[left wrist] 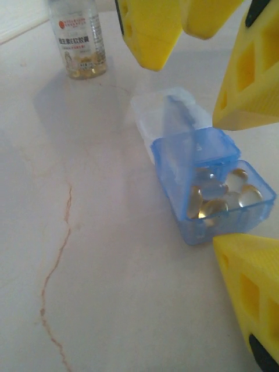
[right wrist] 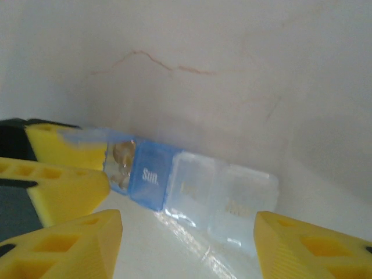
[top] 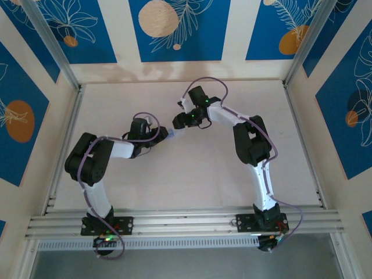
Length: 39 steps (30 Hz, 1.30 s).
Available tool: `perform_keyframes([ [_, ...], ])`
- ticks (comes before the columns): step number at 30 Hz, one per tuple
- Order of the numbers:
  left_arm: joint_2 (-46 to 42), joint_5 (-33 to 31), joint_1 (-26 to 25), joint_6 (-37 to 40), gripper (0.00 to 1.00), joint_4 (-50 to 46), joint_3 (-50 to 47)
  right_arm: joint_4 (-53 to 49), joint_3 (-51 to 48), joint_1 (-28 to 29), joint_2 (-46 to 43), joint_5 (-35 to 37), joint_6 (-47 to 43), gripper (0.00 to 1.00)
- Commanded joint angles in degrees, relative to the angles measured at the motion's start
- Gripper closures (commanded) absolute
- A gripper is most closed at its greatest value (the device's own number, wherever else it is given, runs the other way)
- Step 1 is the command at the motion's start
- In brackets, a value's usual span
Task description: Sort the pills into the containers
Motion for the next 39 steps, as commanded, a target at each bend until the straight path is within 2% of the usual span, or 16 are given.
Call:
perform_keyframes([
  [1,-2.23,-1.58,-0.34,4.16,0.48,-5.31,2.25,-0.10,-1.21,-0.45,-1.36,2.76,0.58,0.37],
  [6,-3.87,-3.31,-0.25,6.74,0.45,-9.24,2.96,0.55,-2.58,-1.92,-1.70,4.29,0.63,0.36],
  [10,-5.37,-3.33,-0.30,6.21,0.45,-5.23,1.22,3.06,-3.18,-2.13,-1.87,1.98,0.44,0.36],
  [14,-3.37,-0.54,-0.71,4.68,0.47,-4.17,3.13,2.41,-1.16,-2.50,0.63,-0.10,1.25,0.36],
  [26,-0.28,-1.59,-1.13,6.12,0.47,-8.67,6.66,1.27,2.15,-0.65,3.87,-3.25,1.70,0.36],
  [31,-0.46,-3.01,-1.22,7.37,0.47,-9.40,6.01,1.31,1.24,-0.48,2.33,-4.21,2.04,0.37],
  [39,-0.88,-0.97,-1.20,5.45,0.47,-5.85,4.69,4.71,-4.73,-0.61,-3.81,-3.50,4.41,0.37],
])
